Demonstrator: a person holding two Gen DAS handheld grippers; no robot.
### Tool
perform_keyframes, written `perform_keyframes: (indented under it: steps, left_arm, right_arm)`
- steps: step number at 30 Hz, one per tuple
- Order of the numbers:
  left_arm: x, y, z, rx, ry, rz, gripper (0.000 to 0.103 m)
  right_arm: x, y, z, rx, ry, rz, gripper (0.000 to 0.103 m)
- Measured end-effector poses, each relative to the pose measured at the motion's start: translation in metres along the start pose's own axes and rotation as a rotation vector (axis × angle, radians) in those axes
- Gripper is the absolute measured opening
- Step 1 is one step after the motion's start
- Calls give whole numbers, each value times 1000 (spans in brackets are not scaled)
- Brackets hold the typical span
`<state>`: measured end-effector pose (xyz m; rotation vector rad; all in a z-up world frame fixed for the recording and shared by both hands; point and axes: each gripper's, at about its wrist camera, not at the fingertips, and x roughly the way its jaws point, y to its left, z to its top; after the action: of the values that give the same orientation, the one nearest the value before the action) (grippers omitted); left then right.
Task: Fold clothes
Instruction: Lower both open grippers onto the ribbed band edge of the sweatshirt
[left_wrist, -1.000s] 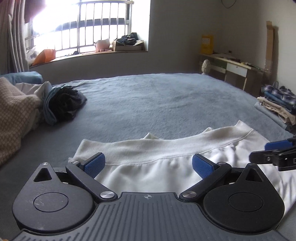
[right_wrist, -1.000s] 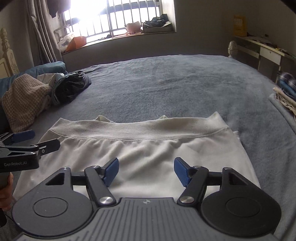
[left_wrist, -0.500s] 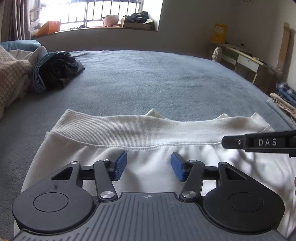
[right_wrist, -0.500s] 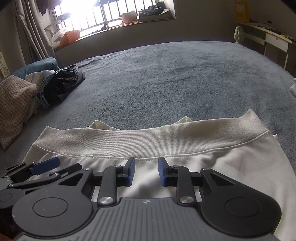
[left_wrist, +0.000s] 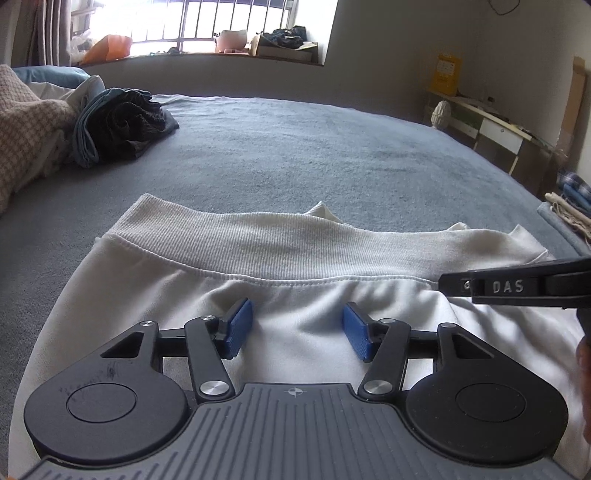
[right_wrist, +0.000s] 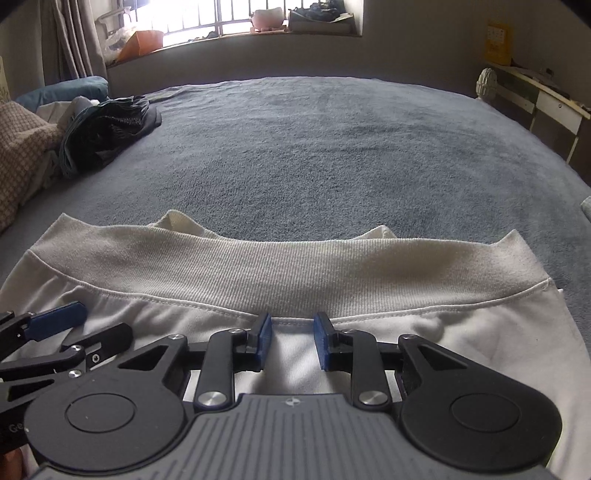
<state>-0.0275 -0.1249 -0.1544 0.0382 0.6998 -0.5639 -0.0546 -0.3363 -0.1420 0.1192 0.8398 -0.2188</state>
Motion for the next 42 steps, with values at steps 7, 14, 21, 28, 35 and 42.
perform_keyframes:
  steps: [7,14,21,28,35,42]
  left_arm:
    - [1,-2,1,4,20,10,58]
    - [-1,-3,2,32,34,27,59]
    - [-5,-4,2,30,52,66,60]
    - [-1,-12,5,50,68,101,66]
    - [4,-12,10,-7,70,116,70]
    - [-2,-10,6,27,68,112,70]
  right_arm:
    - [1,7,-14,-61,39,-7,28]
    - [0,6,-14,-28,38,-14,28]
    - [-3,2,-19,2,23,-1,28]
    - [-4,-2,-19,15,33,14,29]
    - [-3,-2,-16,-28,58,25,29]
    - [-6,-1,-20,-32,48,11,29]
